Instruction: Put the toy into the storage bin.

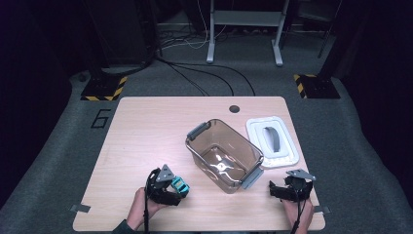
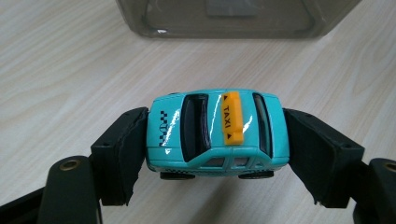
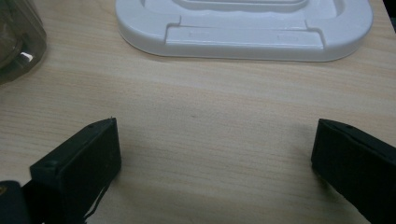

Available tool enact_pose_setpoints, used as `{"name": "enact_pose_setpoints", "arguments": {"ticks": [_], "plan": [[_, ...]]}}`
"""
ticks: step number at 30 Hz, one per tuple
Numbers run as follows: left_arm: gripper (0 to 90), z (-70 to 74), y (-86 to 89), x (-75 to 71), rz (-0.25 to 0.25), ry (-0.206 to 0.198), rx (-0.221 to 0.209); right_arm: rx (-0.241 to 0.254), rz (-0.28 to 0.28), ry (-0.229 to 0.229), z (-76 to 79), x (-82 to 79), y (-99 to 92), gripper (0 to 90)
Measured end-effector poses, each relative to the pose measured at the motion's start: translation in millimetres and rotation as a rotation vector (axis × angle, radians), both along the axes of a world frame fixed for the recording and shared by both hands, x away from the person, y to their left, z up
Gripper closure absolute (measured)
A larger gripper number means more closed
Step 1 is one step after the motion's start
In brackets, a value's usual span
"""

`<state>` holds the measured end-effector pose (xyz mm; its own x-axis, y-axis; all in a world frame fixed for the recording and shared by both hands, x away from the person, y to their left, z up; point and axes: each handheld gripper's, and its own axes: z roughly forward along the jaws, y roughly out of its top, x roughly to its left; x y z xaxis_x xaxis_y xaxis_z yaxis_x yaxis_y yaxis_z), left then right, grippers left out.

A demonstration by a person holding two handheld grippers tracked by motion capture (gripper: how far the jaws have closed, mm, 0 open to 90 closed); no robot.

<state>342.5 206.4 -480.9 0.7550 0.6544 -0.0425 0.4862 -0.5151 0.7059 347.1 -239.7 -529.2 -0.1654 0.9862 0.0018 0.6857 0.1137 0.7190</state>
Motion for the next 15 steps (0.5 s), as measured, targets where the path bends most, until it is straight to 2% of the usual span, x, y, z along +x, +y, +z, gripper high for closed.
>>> {"name": "enact_pose_setpoints", "arguments": {"ticks": [15], "plan": [[24.7, 22.7, 11.5, 9.0, -0.003, -0.013, 0.003, 0.0, 0.0, 0.0, 0.0, 0.0, -0.1, 0.9]]}}
